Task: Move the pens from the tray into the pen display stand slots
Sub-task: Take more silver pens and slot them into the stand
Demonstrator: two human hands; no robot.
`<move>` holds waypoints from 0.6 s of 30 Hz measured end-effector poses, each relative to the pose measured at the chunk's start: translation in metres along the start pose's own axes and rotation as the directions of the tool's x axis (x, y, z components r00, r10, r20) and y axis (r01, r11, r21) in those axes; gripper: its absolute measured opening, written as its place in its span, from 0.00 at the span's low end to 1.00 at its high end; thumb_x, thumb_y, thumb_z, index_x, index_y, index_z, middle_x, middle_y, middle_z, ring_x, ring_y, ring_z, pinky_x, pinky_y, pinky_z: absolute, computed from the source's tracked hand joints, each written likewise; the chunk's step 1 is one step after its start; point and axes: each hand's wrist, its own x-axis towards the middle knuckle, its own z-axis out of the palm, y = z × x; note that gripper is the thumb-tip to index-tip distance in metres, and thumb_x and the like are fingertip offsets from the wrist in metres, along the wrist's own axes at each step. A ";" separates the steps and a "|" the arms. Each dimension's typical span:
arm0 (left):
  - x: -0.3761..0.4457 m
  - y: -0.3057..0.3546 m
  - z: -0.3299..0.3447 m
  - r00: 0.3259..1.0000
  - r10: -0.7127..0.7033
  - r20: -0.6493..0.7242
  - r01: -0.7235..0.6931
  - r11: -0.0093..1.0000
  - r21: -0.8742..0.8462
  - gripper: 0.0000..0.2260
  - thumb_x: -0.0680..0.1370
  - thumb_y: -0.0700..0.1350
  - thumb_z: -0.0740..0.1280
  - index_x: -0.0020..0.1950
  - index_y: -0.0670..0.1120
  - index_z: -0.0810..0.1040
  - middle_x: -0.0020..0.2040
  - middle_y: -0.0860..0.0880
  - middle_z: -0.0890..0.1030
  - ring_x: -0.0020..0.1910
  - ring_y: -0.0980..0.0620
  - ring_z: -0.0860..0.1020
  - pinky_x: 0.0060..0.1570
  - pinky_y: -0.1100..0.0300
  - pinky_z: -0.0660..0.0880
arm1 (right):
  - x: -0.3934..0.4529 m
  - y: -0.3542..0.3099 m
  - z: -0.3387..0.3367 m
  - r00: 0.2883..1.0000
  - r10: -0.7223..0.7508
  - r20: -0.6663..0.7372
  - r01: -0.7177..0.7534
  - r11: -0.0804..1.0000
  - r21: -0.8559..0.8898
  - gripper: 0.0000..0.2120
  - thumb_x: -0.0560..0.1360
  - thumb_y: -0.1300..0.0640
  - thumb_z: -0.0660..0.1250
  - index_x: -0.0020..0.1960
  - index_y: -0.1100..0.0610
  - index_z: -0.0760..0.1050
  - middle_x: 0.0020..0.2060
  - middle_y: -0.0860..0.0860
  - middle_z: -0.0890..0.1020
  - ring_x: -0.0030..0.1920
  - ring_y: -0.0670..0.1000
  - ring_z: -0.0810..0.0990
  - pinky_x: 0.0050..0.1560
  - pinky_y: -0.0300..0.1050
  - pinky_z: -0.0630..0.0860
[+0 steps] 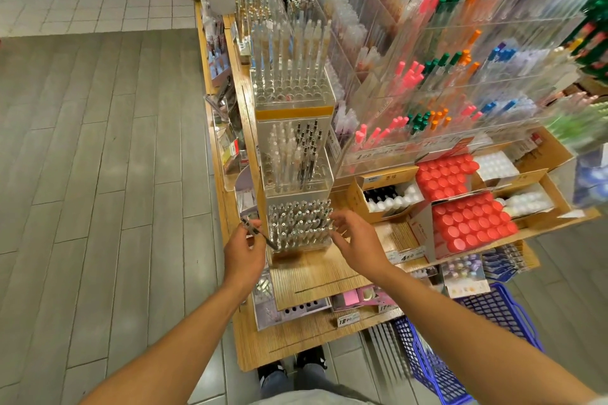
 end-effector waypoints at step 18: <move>0.001 -0.013 0.006 0.988 0.132 0.081 -0.150 0.949 0.278 0.08 0.79 0.35 0.67 0.55 0.46 0.75 0.49 0.51 0.80 0.50 0.52 0.79 0.40 0.71 0.69 | 0.003 0.011 0.007 0.998 0.060 -0.023 -0.058 0.996 0.072 0.04 0.77 0.56 0.70 0.50 0.50 0.76 0.44 0.43 0.79 0.44 0.40 0.79 0.44 0.30 0.75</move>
